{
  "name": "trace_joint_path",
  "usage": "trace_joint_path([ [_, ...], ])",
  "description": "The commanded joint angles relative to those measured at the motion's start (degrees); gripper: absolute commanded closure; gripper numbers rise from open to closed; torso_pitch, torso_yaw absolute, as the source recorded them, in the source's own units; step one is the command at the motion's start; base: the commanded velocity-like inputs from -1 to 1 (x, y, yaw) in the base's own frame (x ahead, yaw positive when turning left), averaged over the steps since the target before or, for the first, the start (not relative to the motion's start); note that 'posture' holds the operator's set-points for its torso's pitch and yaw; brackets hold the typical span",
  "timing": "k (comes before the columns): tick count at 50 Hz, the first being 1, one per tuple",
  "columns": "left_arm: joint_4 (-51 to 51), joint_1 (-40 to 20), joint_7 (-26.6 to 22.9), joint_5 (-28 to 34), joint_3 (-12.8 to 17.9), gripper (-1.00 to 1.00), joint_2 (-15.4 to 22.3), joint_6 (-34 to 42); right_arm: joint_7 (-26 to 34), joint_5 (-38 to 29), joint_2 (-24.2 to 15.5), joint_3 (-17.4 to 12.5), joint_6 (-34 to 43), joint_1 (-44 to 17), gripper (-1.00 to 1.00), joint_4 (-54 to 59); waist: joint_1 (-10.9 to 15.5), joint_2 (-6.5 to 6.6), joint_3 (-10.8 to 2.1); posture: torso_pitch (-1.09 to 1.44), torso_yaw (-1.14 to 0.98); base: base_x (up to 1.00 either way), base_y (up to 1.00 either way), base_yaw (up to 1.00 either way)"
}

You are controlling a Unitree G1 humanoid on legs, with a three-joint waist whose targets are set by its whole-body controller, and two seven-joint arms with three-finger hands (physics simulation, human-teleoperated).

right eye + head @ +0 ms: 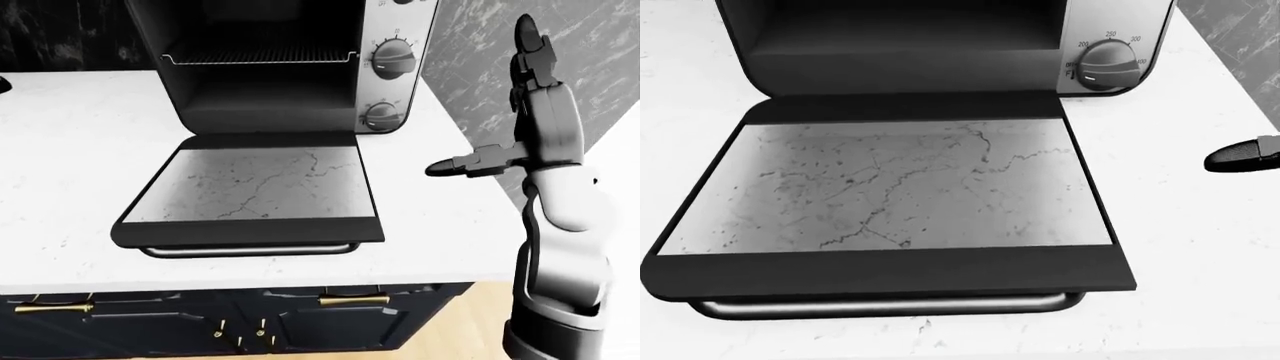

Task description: Close the toaster oven door.

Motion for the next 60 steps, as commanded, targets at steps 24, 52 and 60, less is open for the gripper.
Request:
trace_joint_path([
  [24, -1.2, -1.5, 0.1, 0.1, 0.9, -1.0, 1.4, -1.9, 1.7, -4.2, 5.2, 1.1, -4.5, 3.3, -1.0, -3.9, -0.2, 0.62, -1.5, 0.0, 0.0, 0.0, 0.0, 0.0],
  [52, -1.3, -1.5, 0.3, -0.2, 1.0, -1.0, 1.6, -1.6, 2.3, -7.2, 10.6, 4.4, -6.8, 6.7, -1.0, -5.6, -0.3, 1.02, -1.63, 0.0, 0.0, 0.0, 0.0, 0.0],
  [60, -1.4, -1.3, 0.3, -0.3, 1.1, -1.0, 1.7, -1.7, 2.3, -8.4, 11.5, 4.8, -8.9, 7.7, -1.0, -4.8, -0.4, 1.13, -1.67, 0.0, 0.0, 0.0, 0.0, 0.0],
])
